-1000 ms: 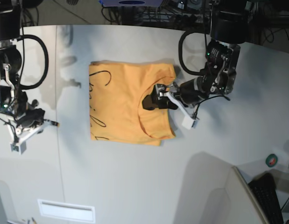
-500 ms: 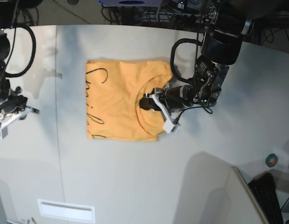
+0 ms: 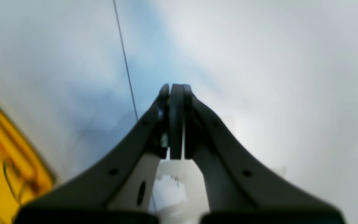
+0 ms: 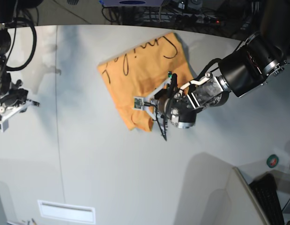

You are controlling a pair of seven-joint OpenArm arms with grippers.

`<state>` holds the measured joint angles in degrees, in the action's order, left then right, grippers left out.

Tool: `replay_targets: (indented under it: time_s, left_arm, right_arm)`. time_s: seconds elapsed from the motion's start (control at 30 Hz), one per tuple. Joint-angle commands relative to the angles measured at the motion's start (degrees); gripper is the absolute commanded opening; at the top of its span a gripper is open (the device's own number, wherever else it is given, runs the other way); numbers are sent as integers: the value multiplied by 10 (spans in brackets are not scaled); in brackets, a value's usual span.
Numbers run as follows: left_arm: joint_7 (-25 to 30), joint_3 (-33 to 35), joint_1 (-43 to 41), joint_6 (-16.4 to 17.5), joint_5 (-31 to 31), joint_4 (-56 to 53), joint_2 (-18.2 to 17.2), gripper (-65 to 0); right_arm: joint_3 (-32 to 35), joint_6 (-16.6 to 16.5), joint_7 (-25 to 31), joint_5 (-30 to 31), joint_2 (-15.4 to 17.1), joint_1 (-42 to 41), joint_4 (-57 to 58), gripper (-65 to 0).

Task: Layout the t-shirt on the table in an organized manner, then fold the t-shirt properly
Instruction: 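Grasp the folded shirt with the left gripper and rotate it on the table, then grasp the printed edge with both grippers and pull the folded shirt straight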

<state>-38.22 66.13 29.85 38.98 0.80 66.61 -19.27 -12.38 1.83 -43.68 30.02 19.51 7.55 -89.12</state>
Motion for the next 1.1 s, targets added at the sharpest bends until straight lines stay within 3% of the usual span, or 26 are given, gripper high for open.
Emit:
replay_targets:
  time_s: [0.0,0.17,0.4,0.67,0.77,0.97,1.07]
  left_arm:
    - [-12,14,-1,10,-20,11,-4,-650]
    - [-11,39,-14,10,-134,48,30,-650]
    - [-11,40,-21,10,-138,50,68,-650]
    - [-18,37,-21,10,-137,51,74,-650]
    - [-67,10,-22,10,-137,51,80,-650]
    - [-87,-59,-24,10,-142,52,89,-296]
    - [-87,-95,-22,10,-143,77,88,-160]
  right_arm:
    - [-3,-4,9,2,9,-6,-9,-650]
    - [-3,-4,9,2,8,5,-9,-650]
    - [-3,-4,10,2,8,17,-10,-650]
    - [-4,-4,12,2,8,29,-12,-650]
    - [-1,-4,12,2,8,30,-12,-650]
    - [0,-4,9,4,-7,30,-13,-650]
    - [1,-11,9,4,-20,30,-14,-650]
